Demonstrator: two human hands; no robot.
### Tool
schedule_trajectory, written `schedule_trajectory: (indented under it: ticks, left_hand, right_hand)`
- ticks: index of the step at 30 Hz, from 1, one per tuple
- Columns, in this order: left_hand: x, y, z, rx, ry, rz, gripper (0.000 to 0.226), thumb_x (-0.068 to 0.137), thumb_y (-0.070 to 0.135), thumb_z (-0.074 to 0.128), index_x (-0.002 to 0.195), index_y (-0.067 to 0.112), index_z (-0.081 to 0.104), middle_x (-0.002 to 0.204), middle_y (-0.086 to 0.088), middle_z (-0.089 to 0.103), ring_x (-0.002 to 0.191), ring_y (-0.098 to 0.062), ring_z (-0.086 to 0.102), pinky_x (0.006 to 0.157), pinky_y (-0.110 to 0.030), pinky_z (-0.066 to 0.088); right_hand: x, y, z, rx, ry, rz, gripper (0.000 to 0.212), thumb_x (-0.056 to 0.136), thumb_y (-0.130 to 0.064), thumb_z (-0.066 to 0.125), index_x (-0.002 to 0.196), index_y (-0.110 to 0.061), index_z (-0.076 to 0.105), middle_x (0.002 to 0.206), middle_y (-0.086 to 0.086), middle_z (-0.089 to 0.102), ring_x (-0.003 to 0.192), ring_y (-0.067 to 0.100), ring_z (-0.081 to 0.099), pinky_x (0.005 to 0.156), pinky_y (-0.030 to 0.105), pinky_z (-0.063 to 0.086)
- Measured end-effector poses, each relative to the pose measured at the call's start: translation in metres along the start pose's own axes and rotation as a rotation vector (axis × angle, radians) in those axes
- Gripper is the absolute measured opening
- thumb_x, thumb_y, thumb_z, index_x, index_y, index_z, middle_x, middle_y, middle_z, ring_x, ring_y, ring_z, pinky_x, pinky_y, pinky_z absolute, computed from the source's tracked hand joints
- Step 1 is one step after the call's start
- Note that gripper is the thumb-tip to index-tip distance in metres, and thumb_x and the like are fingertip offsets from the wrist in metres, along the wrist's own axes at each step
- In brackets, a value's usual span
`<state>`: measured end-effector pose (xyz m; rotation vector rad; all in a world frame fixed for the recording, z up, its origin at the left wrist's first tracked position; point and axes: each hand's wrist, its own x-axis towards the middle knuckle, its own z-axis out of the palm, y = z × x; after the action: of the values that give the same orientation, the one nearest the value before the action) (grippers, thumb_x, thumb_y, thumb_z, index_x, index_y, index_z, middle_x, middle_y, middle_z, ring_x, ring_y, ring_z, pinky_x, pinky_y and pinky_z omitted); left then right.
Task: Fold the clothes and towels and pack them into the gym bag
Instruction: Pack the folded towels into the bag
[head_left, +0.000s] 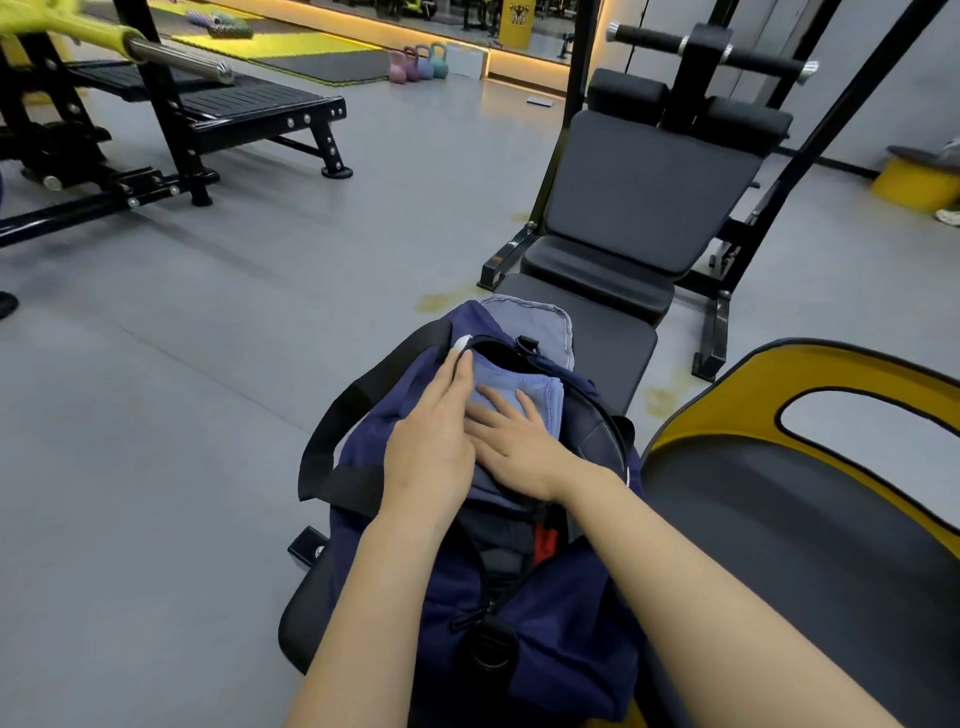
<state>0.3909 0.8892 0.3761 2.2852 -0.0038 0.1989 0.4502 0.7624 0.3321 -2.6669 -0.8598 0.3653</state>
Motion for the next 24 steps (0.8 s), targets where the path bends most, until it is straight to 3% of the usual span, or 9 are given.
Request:
schedule_trajectory:
  ticks: [2, 4, 7, 9, 13, 16, 21, 24]
  left_hand:
    - [-0.001, -0.003, 0.001, 0.011, -0.023, -0.021, 0.078, 0.087, -0.011, 0.031, 0.151, 0.031, 0.018, 0.156, 0.022, 0.012, 0.123, -0.014, 0.045, 0.09, -0.03, 0.039]
    - [-0.003, -0.004, 0.002, 0.02, -0.037, -0.035, 0.08, 0.086, -0.011, 0.031, 0.151, 0.033, 0.015, 0.156, 0.024, 0.009, 0.121, -0.015, 0.046, 0.088, -0.03, 0.039]
    - [-0.004, -0.004, 0.003, 0.01, -0.031, -0.025, 0.076, 0.09, -0.009, 0.031, 0.151, 0.033, 0.013, 0.156, 0.023, 0.006, 0.123, -0.005, 0.038, 0.08, -0.017, 0.031]
    - [-0.002, -0.006, 0.002, -0.013, -0.008, -0.026, 0.073, 0.091, -0.008, 0.032, 0.151, 0.031, 0.016, 0.156, 0.022, 0.01, 0.126, -0.001, 0.035, 0.075, -0.008, 0.024]
    - [0.002, -0.01, -0.003, -0.089, 0.05, -0.027, 0.073, 0.088, -0.011, 0.031, 0.149, 0.029, 0.025, 0.155, 0.018, 0.018, 0.134, -0.002, 0.032, 0.089, -0.006, 0.025]
    - [0.006, -0.014, -0.007, -0.089, 0.092, -0.029, 0.072, 0.087, -0.013, 0.032, 0.148, 0.026, 0.028, 0.154, 0.014, 0.023, 0.136, -0.004, 0.031, 0.08, 0.006, 0.019]
    - [0.01, -0.018, -0.006, -0.057, 0.067, -0.004, 0.07, 0.09, -0.009, 0.033, 0.149, 0.026, 0.025, 0.156, 0.014, 0.019, 0.139, -0.004, 0.027, 0.083, 0.0, 0.02]
    - [0.007, -0.015, -0.003, 0.009, 0.043, 0.002, 0.072, 0.089, -0.01, 0.032, 0.151, 0.027, 0.02, 0.157, 0.015, 0.012, 0.134, -0.006, 0.035, 0.088, -0.015, 0.035]
  right_hand:
    - [0.001, 0.006, -0.004, 0.153, 0.166, 0.028, 0.044, 0.102, -0.03, 0.036, 0.146, -0.026, 0.034, 0.154, -0.007, 0.03, 0.144, 0.014, 0.017, 0.119, 0.047, 0.005]
    - [-0.001, 0.009, -0.009, 0.147, 0.264, 0.072, 0.05, 0.099, -0.033, 0.045, 0.146, -0.02, 0.035, 0.151, -0.002, 0.034, 0.142, 0.016, 0.023, 0.118, 0.042, 0.013]
    - [-0.001, 0.004, -0.006, -0.111, 0.187, 0.127, 0.054, 0.097, -0.05, 0.038, 0.148, -0.038, 0.025, 0.159, -0.004, 0.014, 0.147, 0.023, 0.002, 0.119, 0.044, -0.003]
    - [0.004, -0.001, -0.004, -0.153, 0.134, 0.17, 0.057, 0.094, -0.06, 0.033, 0.148, -0.046, 0.019, 0.161, -0.006, 0.003, 0.147, 0.027, -0.007, 0.117, 0.05, -0.007]
    - [0.015, 0.0, 0.0, -0.179, 0.072, 0.226, 0.058, 0.094, -0.061, 0.031, 0.147, -0.051, 0.009, 0.161, -0.007, -0.003, 0.147, 0.029, -0.01, 0.116, 0.052, -0.007]
    - [0.014, 0.005, 0.005, -0.222, 0.077, 0.218, 0.06, 0.091, -0.064, 0.023, 0.147, -0.05, 0.008, 0.161, -0.007, -0.004, 0.147, 0.028, -0.009, 0.116, 0.052, -0.007]
    - [0.014, 0.004, 0.003, -0.205, 0.059, 0.213, 0.057, 0.096, -0.057, 0.029, 0.149, -0.047, 0.007, 0.161, -0.007, -0.006, 0.147, 0.027, -0.012, 0.116, 0.05, -0.011]
    - [0.002, 0.0, -0.011, -0.041, 0.144, 0.169, 0.054, 0.098, -0.05, 0.037, 0.149, -0.037, 0.024, 0.161, -0.006, 0.009, 0.148, 0.02, -0.002, 0.118, 0.041, -0.006]
